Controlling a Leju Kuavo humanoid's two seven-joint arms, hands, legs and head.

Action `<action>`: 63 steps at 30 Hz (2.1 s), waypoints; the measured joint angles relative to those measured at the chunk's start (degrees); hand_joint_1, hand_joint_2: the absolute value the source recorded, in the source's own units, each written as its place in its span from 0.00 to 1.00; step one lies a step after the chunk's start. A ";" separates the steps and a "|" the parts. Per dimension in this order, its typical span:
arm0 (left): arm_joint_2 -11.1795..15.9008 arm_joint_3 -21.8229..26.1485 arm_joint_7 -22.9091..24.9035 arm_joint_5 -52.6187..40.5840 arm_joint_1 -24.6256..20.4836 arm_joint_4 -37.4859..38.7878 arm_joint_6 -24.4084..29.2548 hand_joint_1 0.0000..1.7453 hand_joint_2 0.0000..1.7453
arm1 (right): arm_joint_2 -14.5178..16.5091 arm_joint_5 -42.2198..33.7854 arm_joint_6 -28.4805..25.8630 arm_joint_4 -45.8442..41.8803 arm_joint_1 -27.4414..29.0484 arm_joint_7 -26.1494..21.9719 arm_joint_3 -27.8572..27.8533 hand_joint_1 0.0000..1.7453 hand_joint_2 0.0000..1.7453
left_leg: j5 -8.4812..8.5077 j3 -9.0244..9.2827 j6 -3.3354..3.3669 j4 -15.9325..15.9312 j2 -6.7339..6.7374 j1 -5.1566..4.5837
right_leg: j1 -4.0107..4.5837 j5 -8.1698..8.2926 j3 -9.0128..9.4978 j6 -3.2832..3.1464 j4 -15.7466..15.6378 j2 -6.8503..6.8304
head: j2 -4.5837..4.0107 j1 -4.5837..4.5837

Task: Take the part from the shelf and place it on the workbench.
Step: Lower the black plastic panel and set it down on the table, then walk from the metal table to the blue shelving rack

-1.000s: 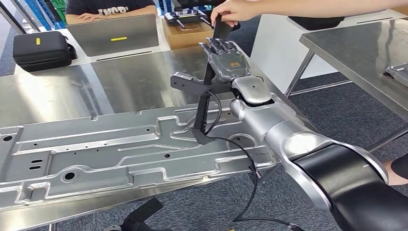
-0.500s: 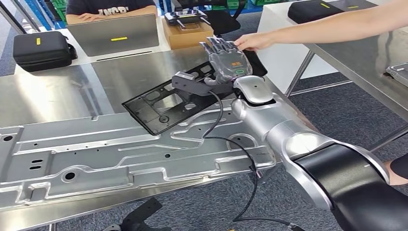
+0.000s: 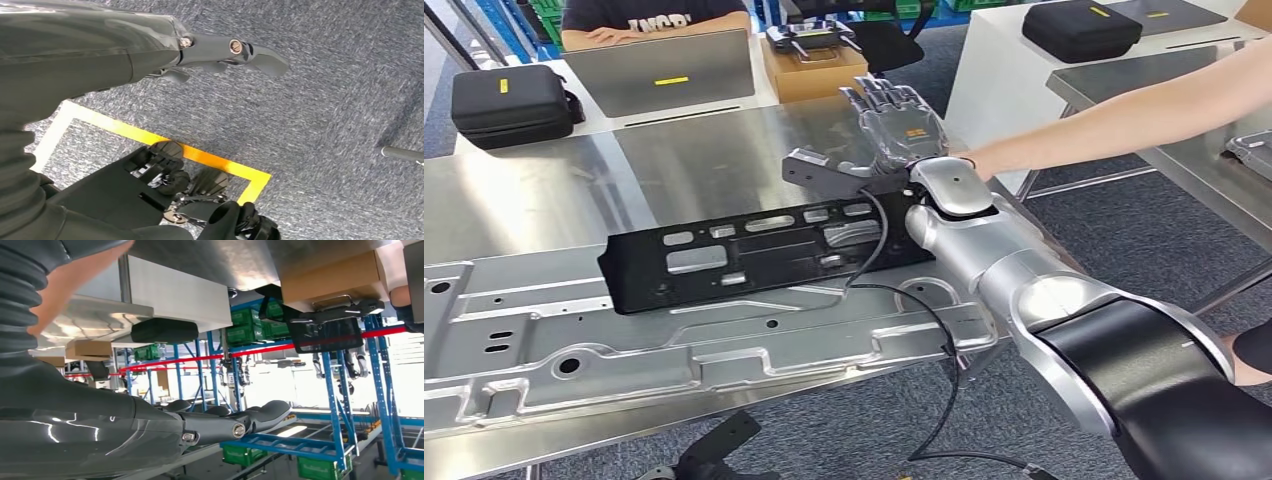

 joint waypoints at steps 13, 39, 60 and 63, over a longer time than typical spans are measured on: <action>0.00 0.00 0.00 0.00 -0.01 0.00 -0.04 0.00 1.00 | -0.03 -0.03 0.04 0.00 0.00 0.00 0.01 0.00 0.00 | 0.00 0.01 0.00 0.00 0.00 0.00 | 0.00 0.00 0.00 0.00 0.00 0.00 | 0.01 0.00; -0.02 0.61 2.09 0.69 -0.03 0.00 -1.14 0.00 0.00 | 2.15 -4.20 -3.00 -3.87 -0.10 -6.88 -0.20 0.00 0.00 | 0.00 0.06 0.00 -0.01 0.03 0.01 | 0.00 0.01 0.09 -0.01 0.01 0.03 | 0.00 0.00; -0.17 3.56 1.60 3.29 1.40 0.00 -0.06 0.00 0.00 | 6.49 -15.37 6.14 -44.16 5.55 -4.94 24.91 0.00 0.00 | 1.64 -0.22 1.49 -1.03 1.10 0.53 | -0.04 -8.77 -4.91 0.87 14.61 0.06 | -0.01 0.04; -0.22 3.61 2.02 2.99 1.25 0.00 -0.06 0.00 0.00 | 6.77 -15.47 5.72 -44.19 6.11 -4.92 26.05 0.00 0.00 | 2.03 -0.75 1.06 -0.74 1.15 0.67 | -0.13 -5.79 -1.16 1.30 10.00 -0.02 | -0.01 0.05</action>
